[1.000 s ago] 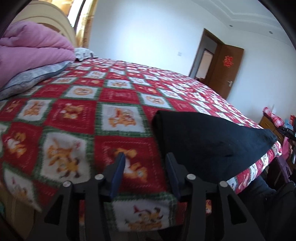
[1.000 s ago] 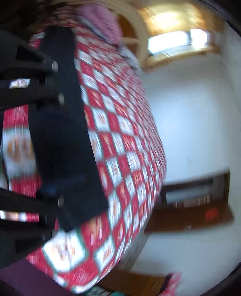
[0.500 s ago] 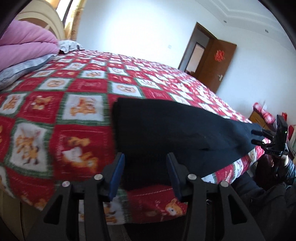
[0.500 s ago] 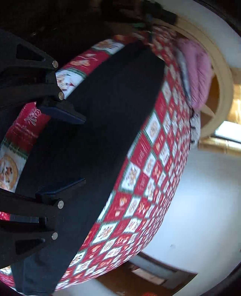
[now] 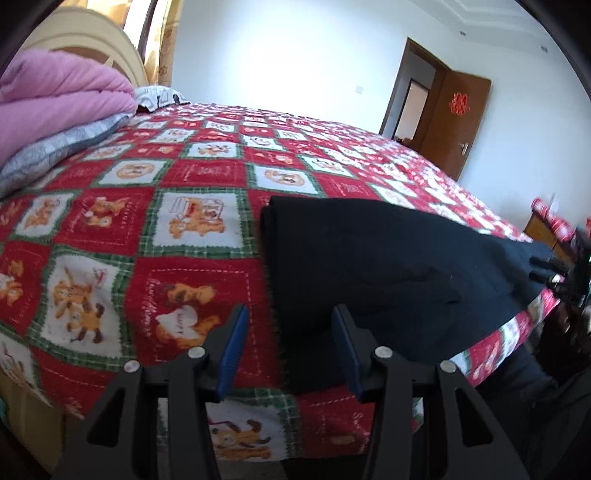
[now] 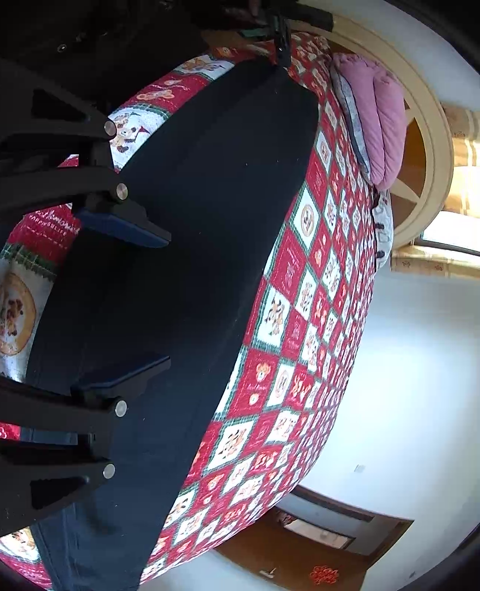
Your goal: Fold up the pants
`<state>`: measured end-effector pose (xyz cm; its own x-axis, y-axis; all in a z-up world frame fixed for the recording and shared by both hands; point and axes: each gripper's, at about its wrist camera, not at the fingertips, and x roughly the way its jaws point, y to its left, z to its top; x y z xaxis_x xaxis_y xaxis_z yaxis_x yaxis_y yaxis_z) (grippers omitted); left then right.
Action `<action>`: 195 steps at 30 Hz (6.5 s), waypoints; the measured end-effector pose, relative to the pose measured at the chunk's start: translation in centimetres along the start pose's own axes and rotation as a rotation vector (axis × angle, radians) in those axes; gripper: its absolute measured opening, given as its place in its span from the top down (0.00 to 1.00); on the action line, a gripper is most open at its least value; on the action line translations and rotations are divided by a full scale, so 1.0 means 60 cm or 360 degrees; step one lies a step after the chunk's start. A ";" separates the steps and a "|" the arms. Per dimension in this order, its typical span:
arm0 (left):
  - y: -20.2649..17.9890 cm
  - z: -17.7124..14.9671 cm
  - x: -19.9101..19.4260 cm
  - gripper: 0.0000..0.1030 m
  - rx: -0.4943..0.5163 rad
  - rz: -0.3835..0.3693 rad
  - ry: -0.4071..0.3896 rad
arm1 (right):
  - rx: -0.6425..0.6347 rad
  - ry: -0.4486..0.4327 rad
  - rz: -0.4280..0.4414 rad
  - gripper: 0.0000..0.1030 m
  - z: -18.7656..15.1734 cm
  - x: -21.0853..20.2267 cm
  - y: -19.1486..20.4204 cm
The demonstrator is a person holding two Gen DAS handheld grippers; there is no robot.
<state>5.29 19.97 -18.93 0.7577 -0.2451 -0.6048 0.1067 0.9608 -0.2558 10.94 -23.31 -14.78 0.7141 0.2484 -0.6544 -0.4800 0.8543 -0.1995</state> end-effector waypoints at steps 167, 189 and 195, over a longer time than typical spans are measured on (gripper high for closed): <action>-0.304 -0.001 0.110 0.22 0.0370 -0.0233 -0.0081 | 0.0660 0.0577 0.0870 0.54 0.246 0.272 0.079; -0.305 -0.006 0.120 0.11 0.0393 -0.0248 -0.0039 | 0.0782 0.0538 0.0821 0.97 0.244 0.329 0.089; -0.298 0.001 0.106 0.11 0.0354 -0.0199 -0.0095 | 0.0703 0.0436 0.0779 0.94 0.255 0.288 0.083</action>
<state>8.24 1.22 -18.18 0.7659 -0.3619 -0.5315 0.3358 0.9300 -0.1494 28.70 -7.77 -15.90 0.2882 0.5764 -0.7646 -0.4202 0.7936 0.4399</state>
